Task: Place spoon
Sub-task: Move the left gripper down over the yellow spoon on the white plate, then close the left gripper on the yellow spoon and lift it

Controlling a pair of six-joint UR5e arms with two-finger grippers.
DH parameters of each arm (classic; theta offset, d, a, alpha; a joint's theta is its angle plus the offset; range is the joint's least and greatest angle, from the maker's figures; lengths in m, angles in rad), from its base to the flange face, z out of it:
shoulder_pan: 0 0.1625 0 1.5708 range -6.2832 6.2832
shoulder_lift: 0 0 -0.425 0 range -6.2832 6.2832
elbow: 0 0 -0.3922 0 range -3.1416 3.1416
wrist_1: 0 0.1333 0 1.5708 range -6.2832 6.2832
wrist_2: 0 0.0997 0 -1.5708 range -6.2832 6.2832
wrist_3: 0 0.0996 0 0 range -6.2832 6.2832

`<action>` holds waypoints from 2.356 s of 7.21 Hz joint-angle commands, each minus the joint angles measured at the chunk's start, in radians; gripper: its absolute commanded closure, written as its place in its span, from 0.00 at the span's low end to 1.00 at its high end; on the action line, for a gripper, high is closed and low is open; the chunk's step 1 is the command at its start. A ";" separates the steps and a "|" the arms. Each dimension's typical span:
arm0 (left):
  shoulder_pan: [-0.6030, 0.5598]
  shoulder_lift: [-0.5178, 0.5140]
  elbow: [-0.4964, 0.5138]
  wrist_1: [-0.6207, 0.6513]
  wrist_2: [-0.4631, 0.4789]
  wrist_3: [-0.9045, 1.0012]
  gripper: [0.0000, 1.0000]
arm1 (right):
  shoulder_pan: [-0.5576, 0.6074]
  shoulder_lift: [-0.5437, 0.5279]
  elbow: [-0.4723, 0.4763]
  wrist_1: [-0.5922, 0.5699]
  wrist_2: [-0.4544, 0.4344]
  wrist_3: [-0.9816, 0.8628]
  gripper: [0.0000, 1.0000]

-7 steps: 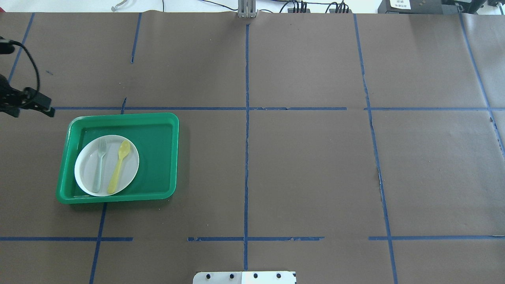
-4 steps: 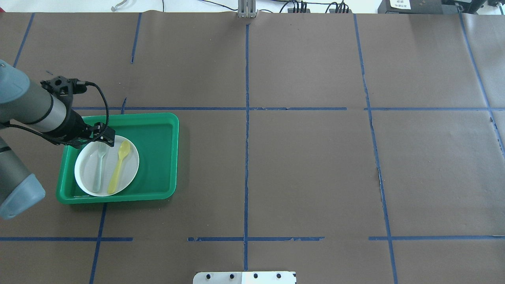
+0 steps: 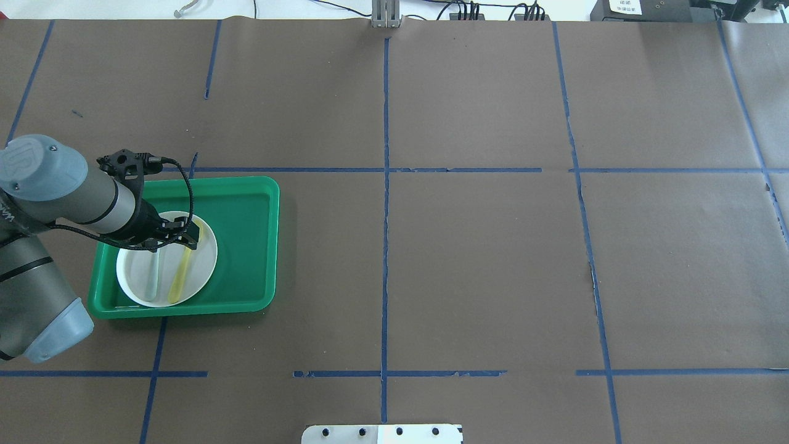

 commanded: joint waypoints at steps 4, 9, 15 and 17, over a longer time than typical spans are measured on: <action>0.031 -0.021 0.040 -0.018 0.001 0.001 0.32 | 0.000 0.000 0.000 -0.001 0.000 0.000 0.00; 0.031 -0.019 0.054 -0.039 0.001 0.001 0.53 | 0.000 0.000 0.000 0.001 0.000 0.000 0.00; 0.015 0.002 -0.006 -0.033 0.001 0.012 1.00 | 0.000 0.000 0.000 -0.001 0.000 0.000 0.00; -0.044 0.047 -0.136 0.035 -0.005 0.019 1.00 | 0.000 0.000 0.000 -0.001 0.000 0.000 0.00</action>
